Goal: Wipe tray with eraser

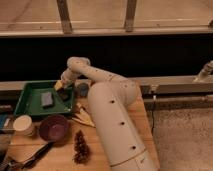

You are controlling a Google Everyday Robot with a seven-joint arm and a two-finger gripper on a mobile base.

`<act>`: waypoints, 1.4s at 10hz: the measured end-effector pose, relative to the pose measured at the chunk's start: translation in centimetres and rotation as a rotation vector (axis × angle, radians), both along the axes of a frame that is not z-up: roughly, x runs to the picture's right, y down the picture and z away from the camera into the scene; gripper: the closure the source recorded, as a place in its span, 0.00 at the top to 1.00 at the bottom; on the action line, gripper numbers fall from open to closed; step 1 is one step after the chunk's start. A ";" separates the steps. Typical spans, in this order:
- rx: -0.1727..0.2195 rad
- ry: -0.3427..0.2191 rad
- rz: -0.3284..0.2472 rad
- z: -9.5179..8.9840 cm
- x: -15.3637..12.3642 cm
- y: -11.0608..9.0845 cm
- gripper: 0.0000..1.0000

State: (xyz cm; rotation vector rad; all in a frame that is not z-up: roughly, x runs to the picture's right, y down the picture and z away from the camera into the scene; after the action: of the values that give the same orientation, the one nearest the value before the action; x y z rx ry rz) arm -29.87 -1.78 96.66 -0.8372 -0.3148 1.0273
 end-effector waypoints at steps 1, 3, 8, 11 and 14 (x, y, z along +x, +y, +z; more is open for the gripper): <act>0.003 -0.016 -0.011 -0.1 -0.9 -0.2 0.00; 0.000 -0.036 -0.024 -0.3 -1.9 -0.1 0.00; -0.043 -0.024 -0.034 -3.7 0.4 3.5 0.00; -0.040 0.029 -0.010 -5.2 4.1 3.2 0.00; -0.025 0.031 -0.010 -3.9 4.6 1.8 0.00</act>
State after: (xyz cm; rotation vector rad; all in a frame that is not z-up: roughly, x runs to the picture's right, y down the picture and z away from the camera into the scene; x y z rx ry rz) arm -25.30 -0.02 92.79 -0.8442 -0.2712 1.0354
